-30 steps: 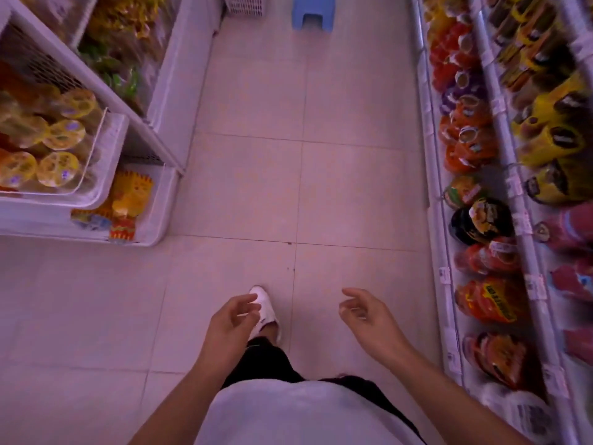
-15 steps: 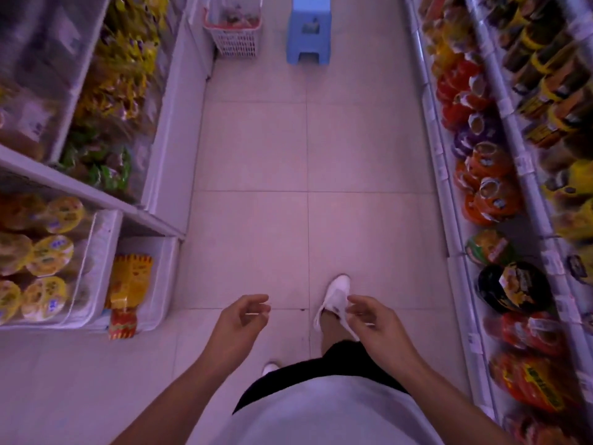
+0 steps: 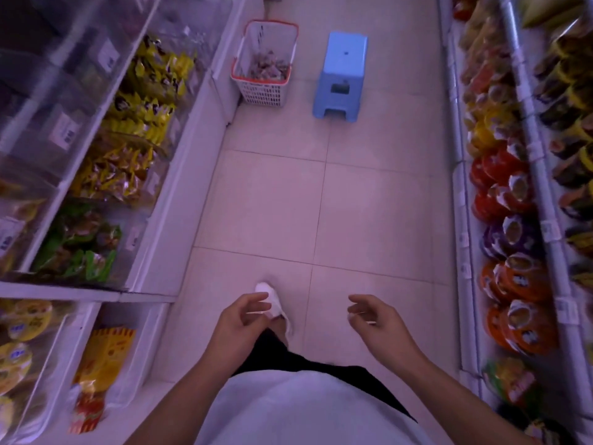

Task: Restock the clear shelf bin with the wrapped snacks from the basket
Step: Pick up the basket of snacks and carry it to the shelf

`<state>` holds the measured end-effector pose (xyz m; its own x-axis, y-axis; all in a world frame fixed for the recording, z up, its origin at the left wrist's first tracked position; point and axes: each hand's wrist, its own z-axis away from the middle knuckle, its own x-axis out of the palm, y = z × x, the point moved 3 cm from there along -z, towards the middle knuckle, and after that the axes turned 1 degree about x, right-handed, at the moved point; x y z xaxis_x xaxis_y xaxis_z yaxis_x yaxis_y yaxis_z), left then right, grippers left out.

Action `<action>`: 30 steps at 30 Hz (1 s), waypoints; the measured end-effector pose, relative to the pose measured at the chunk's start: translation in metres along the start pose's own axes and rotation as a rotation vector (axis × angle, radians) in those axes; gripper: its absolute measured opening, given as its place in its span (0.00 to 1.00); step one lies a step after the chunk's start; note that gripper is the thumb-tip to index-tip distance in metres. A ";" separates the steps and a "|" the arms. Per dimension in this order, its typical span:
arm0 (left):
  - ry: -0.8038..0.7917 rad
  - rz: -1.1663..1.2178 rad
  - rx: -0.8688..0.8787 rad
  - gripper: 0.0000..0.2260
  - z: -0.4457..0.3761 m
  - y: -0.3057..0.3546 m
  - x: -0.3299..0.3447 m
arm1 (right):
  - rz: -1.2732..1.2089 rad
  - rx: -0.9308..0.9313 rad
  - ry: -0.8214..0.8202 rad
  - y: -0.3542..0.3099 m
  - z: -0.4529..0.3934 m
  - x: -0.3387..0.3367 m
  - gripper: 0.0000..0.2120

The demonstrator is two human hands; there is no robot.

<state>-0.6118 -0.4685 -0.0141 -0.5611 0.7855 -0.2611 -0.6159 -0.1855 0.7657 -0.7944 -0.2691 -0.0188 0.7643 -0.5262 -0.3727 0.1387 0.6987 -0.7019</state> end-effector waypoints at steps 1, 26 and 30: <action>0.003 0.006 -0.004 0.15 -0.022 0.008 -0.002 | 0.009 -0.003 -0.003 -0.013 -0.021 -0.003 0.14; 0.062 0.058 -0.013 0.14 -0.519 0.404 -0.009 | 0.120 -0.056 -0.042 -0.333 -0.521 -0.203 0.15; 0.086 0.070 -0.007 0.14 -0.583 0.452 -0.013 | 0.149 -0.047 -0.036 -0.379 -0.587 -0.237 0.14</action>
<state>-1.2050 -0.9066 -0.0070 -0.6480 0.7169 -0.2571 -0.5776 -0.2425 0.7795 -1.3982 -0.6941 -0.0207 0.7964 -0.3998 -0.4538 -0.0072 0.7440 -0.6681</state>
